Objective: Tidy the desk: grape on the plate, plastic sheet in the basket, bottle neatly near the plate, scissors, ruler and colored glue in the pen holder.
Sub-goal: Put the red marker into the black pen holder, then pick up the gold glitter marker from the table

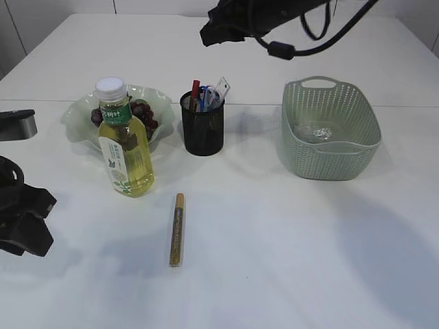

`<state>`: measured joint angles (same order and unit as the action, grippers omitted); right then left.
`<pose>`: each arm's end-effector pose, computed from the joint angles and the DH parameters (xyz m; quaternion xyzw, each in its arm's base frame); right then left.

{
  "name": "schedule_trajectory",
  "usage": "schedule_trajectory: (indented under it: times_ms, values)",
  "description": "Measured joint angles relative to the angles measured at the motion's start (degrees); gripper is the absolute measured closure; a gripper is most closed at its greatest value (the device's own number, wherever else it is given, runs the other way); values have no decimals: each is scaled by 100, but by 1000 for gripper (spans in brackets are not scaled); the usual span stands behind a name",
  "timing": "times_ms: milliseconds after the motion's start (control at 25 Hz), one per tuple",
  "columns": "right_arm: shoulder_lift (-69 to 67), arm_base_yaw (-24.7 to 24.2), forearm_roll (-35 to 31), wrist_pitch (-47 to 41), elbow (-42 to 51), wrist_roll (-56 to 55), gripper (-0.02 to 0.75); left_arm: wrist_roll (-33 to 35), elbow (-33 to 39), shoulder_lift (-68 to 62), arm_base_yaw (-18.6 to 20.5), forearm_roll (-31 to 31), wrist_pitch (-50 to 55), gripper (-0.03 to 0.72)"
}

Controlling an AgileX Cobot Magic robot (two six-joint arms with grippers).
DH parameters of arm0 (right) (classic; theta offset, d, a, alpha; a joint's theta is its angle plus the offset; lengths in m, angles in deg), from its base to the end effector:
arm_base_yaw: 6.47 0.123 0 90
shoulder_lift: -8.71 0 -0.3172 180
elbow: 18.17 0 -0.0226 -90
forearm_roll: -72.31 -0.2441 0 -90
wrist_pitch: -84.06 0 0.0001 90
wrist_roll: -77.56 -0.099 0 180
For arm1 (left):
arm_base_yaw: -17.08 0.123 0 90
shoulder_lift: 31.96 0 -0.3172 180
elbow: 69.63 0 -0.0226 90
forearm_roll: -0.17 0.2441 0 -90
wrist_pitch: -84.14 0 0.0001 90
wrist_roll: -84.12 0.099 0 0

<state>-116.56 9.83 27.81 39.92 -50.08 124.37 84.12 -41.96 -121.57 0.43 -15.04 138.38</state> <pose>0.4626 0.1857 0.3369 -0.3171 0.8176 0.2439 0.4142 0.2248 -0.0892 0.2530 0.0747 0.9881 -0.1222 0.0562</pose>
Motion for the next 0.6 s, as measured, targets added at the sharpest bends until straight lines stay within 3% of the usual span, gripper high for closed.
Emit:
schedule_trajectory:
  times_ms: [120,280,600]
  values:
    - [521,243,1408,-1118,-4,-1762,466,0,0,0,0,59,-22,450]
    - [790,924,2655,-2248,-14,-3475,465,0,0,0,0,170,-40,450]
    - [596,2460,4014,-2686,-14,-5882,465,0,0,0,0,302,-66,449]
